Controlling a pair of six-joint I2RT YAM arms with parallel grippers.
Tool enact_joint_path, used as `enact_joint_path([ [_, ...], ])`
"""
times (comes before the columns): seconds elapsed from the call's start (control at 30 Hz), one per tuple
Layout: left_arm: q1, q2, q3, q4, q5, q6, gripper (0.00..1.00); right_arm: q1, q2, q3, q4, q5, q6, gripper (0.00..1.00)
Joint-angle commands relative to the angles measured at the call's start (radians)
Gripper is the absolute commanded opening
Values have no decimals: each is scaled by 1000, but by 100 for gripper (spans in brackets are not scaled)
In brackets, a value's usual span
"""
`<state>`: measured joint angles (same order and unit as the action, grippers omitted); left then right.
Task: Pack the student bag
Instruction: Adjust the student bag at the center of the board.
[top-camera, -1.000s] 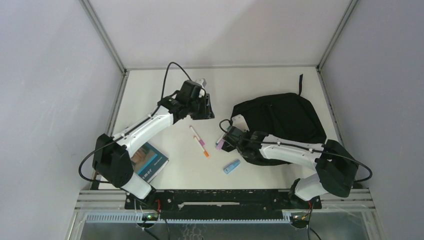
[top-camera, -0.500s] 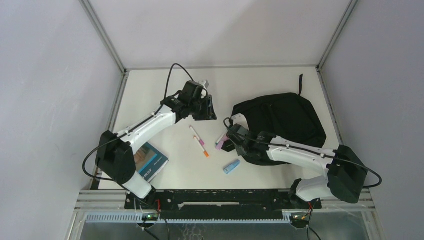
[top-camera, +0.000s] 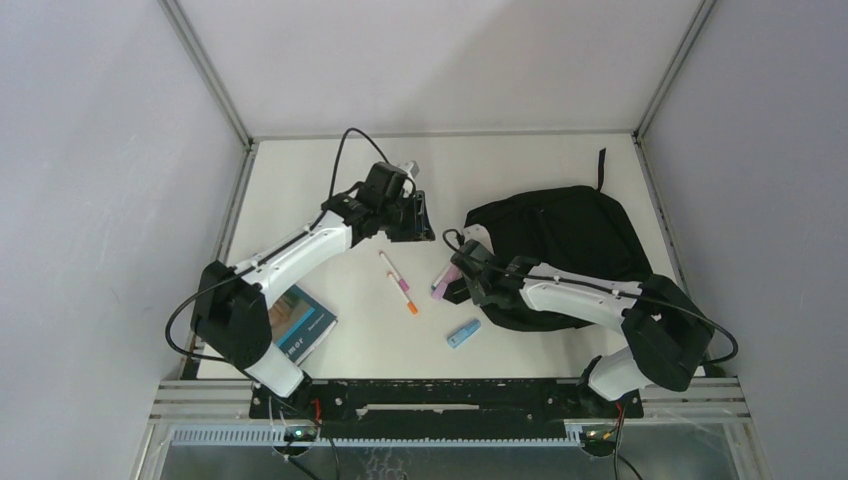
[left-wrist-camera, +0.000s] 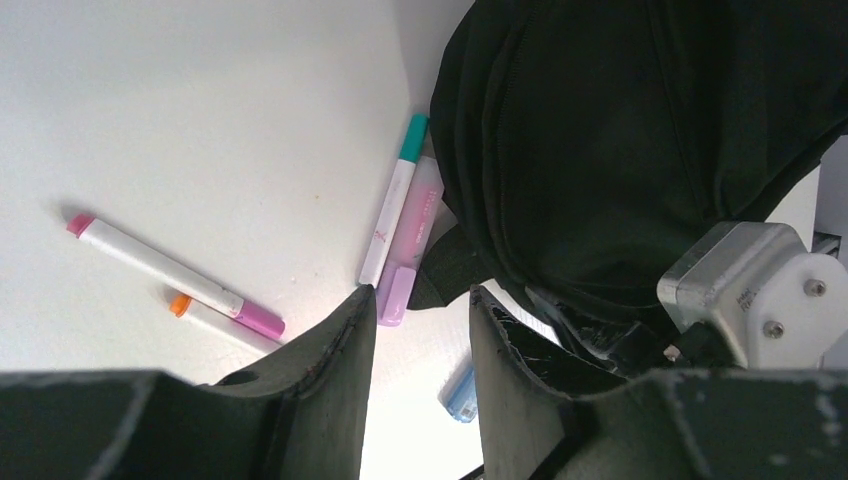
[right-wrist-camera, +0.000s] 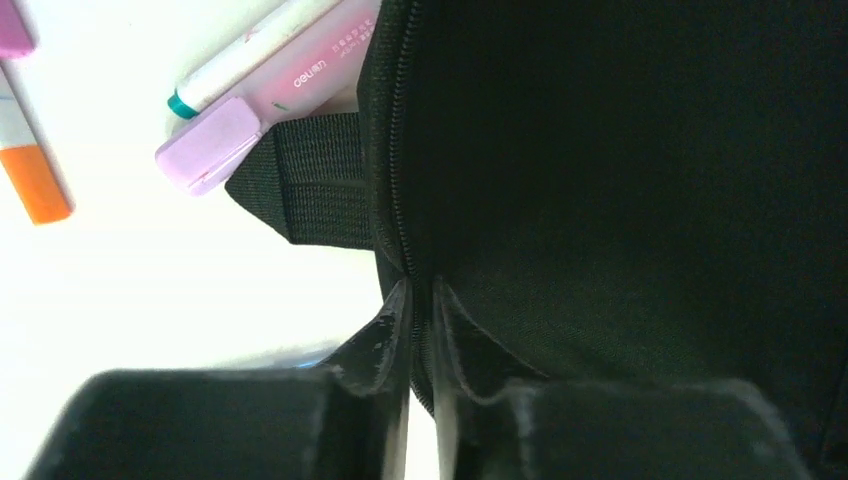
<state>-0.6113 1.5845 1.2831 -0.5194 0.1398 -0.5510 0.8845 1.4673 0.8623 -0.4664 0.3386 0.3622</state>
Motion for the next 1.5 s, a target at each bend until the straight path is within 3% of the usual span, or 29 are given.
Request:
enact_joint_path([
  [0.0, -8, 8, -28, 32, 28, -10, 44, -8, -14, 0, 31, 28, 7, 1],
  [0.23, -44, 36, -12, 31, 37, 1, 44, -68, -229, 0, -50, 25, 51, 0],
  [0.4, -95, 75, 37, 32, 42, 9, 45, -252, -402, -7, -72, -157, 69, 0],
  [0.53, -148, 130, 95, 34, 59, 18, 46, -420, -453, -19, -75, -309, 102, 0],
  [0.7, -223, 245, 186, 29, 54, 1, 56, -623, -465, -53, -45, -501, 146, 0],
  [0.87, -306, 401, 383, -59, -73, -43, 62, -761, -440, -87, -11, -603, 166, 0],
  [1.07, -346, 621, 652, -194, -176, -172, 58, -820, -418, -96, 1, -623, 163, 0],
  [1.23, -346, 684, 699, -204, -272, -204, 59, -841, -428, -104, -1, -638, 155, 0],
  [1.33, -347, 707, 729, -250, -298, -224, 53, -859, -435, -110, -7, -645, 151, 0],
  [1.47, -354, 645, 604, -165, -338, -266, 50, -876, -449, -119, -11, -657, 146, 0],
])
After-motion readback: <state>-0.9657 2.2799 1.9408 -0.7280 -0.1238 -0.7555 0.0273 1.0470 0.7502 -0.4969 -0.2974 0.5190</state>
